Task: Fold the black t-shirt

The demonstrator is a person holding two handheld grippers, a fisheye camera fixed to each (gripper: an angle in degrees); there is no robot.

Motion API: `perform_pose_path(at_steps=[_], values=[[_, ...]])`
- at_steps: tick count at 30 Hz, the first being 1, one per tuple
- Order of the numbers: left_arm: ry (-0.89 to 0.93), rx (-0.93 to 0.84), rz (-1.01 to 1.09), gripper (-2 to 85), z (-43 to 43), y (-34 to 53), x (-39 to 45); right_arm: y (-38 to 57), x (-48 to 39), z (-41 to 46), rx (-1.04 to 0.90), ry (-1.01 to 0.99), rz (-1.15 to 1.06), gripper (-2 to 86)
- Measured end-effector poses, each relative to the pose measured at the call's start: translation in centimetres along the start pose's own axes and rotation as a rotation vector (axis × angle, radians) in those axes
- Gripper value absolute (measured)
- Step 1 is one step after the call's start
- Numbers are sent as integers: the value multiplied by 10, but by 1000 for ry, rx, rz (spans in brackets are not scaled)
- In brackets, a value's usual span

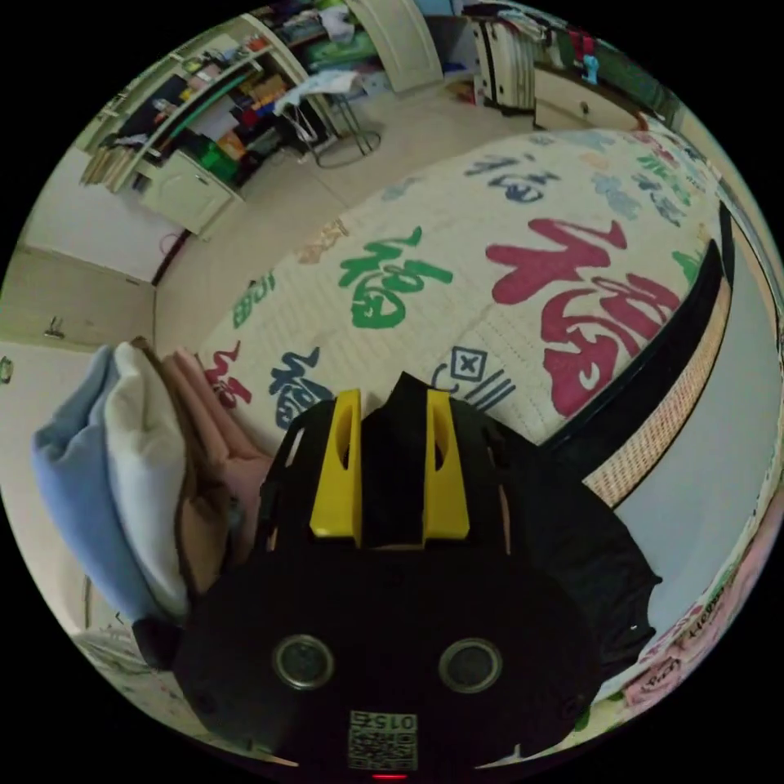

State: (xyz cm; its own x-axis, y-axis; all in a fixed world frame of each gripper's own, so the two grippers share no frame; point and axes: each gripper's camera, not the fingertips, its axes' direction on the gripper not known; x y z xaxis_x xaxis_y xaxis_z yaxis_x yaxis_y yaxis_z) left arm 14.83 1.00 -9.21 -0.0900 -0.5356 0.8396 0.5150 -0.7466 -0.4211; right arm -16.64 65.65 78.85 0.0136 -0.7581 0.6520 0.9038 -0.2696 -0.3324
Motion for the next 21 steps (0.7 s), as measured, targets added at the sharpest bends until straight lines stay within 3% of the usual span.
perform_pose_path(at_steps=[5, 9, 13, 21], values=[[14, 35, 88, -6, 5, 1, 7, 20, 36, -25, 120, -96, 0, 21], [79, 75, 240, -7, 3, -4, 29, 99, 106, -98, 380, -235, 110, 9], [191, 2, 467, -6, 13, -13, 63, 210, 171, -150, 552, -246, 259, 6], [328, -210, 755, -6, 60, -21, 106, 336, 226, -125, 512, -291, 546, 8]])
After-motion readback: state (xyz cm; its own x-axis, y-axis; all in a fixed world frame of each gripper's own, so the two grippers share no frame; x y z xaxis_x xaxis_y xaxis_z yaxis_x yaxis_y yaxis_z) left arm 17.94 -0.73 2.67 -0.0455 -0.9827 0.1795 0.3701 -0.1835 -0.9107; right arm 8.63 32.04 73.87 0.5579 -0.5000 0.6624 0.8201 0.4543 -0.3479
